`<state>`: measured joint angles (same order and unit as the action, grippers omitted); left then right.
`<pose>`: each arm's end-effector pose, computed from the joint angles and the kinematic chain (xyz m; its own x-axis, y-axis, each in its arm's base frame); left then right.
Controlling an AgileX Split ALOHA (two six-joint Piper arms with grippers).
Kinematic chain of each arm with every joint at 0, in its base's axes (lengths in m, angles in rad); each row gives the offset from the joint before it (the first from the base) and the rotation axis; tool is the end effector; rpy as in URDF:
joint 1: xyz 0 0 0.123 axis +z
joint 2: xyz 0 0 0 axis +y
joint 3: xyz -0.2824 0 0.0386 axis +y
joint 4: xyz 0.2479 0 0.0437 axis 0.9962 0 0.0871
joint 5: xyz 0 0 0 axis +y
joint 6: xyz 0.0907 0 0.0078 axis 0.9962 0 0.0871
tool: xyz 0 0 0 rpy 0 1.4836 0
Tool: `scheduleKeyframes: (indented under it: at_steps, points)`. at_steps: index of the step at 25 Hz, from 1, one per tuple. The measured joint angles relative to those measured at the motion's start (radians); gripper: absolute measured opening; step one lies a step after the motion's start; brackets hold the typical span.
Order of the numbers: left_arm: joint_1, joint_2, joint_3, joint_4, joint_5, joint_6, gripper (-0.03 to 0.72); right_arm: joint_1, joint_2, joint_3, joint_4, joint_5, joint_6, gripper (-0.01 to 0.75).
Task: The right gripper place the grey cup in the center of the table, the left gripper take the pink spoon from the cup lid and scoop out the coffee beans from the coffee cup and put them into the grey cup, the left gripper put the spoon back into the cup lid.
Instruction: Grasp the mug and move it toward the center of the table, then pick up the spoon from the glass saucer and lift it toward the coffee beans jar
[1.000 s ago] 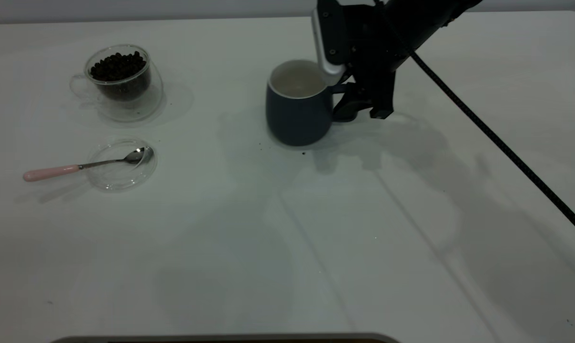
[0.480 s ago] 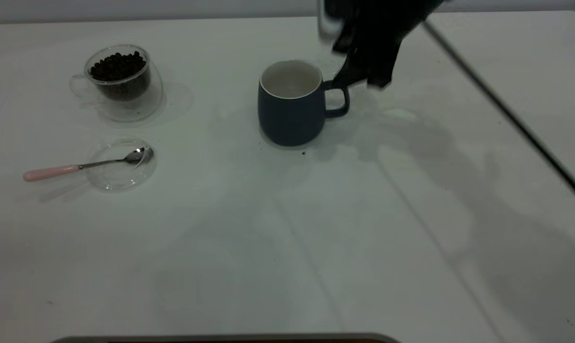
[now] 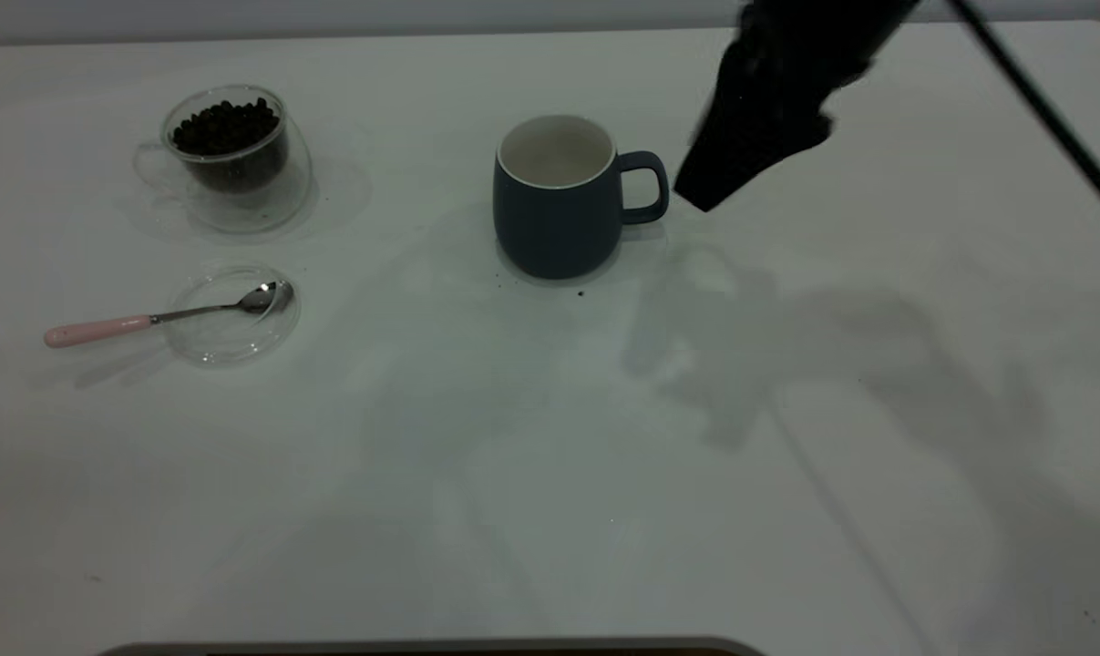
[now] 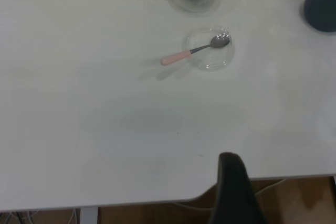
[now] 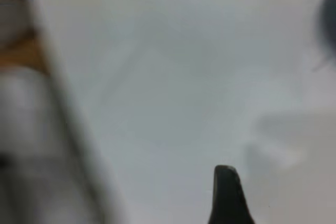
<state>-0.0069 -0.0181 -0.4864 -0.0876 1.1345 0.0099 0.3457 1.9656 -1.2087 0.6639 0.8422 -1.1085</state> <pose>-0.0095 -0.0072 0.2677 -0.5171 -0.0235 -0.8556 0.0608 0.9961 -0.0641 0.3327 0.1644 0.1508 -0.5273 -0.7447 -0.4092 -0.8497 0.4576 0.2620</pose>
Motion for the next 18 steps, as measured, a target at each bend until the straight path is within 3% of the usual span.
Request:
scheduleKeyframes:
  at_steps: [4, 7, 10, 14, 18]
  points:
    - [0.0, 0.0, 0.0, 0.0, 0.0, 0.0, 0.522, 0.0, -0.218, 0.064, -0.325, 0.216, 0.595, 0.537]
    - [0.0, 0.0, 0.0, 0.0, 0.0, 0.0, 0.522, 0.0, -0.394, 0.137, -0.548, 0.324, 0.864, 0.537]
    - [0.0, 0.0, 0.0, 0.0, 0.0, 0.0, 0.522, -0.001, -0.596, 0.267, -0.669, 0.349, 0.968, 0.537]
    - [0.0, 0.0, 0.0, 0.0, 0.0, 0.0, 0.522, -0.016, -0.93, 0.493, -0.687, 0.328, 1.012, 0.537]
    - [0.0, 0.0, 0.0, 0.0, 0.0, 0.0, 0.522, -0.129, -1.222, 0.647, -0.681, 0.319, 1.015, 0.537]
